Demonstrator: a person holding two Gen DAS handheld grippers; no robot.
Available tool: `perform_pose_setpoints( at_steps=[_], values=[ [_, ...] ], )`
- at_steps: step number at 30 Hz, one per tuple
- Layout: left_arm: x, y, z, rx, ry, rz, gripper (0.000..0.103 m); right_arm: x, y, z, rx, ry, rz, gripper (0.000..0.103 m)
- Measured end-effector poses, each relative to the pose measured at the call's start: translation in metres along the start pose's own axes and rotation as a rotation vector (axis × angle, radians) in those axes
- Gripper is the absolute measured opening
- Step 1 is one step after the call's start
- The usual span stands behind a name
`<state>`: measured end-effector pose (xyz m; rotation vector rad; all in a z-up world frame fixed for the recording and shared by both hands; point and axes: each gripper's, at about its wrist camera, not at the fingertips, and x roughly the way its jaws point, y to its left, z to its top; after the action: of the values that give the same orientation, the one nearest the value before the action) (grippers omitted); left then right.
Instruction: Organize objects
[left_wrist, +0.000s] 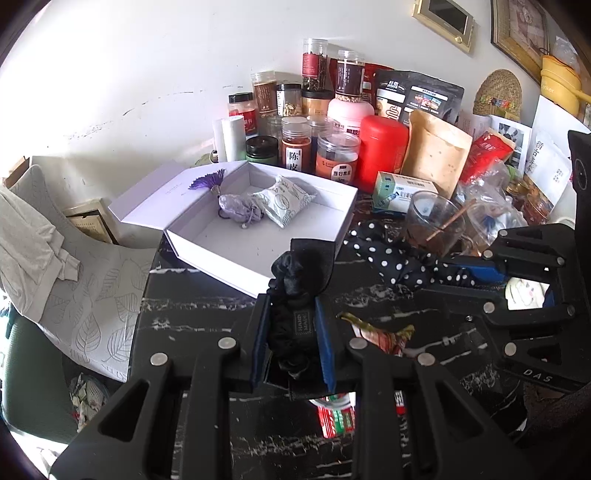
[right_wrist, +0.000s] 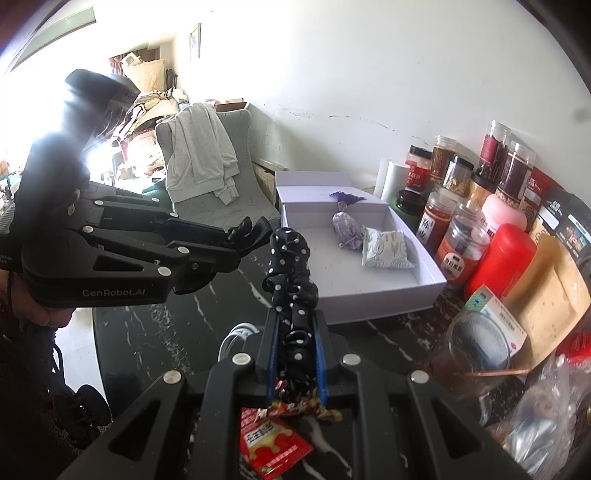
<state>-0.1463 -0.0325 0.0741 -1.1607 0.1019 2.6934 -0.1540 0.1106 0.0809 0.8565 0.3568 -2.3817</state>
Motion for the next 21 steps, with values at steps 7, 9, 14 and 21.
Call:
perform_pose_setpoints(
  at_steps=[7, 9, 14, 21],
  values=[
    [0.021, 0.009, 0.033, 0.034, -0.012, 0.017, 0.023, 0.017, -0.020, 0.018, 0.009, -0.016, -0.013, 0.015],
    [0.027, 0.014, 0.043, 0.034, -0.017, 0.021, 0.023, 0.022, -0.025, 0.024, 0.010, -0.021, -0.013, 0.015],
    [0.046, 0.027, 0.062, 0.038, -0.011, 0.037, 0.023, 0.034, -0.038, 0.036, 0.013, -0.029, -0.023, 0.015],
    [0.078, 0.047, 0.087, 0.045, -0.007, 0.037, 0.023, 0.054, -0.058, 0.054, 0.040, -0.032, -0.042, 0.015]
  ],
)
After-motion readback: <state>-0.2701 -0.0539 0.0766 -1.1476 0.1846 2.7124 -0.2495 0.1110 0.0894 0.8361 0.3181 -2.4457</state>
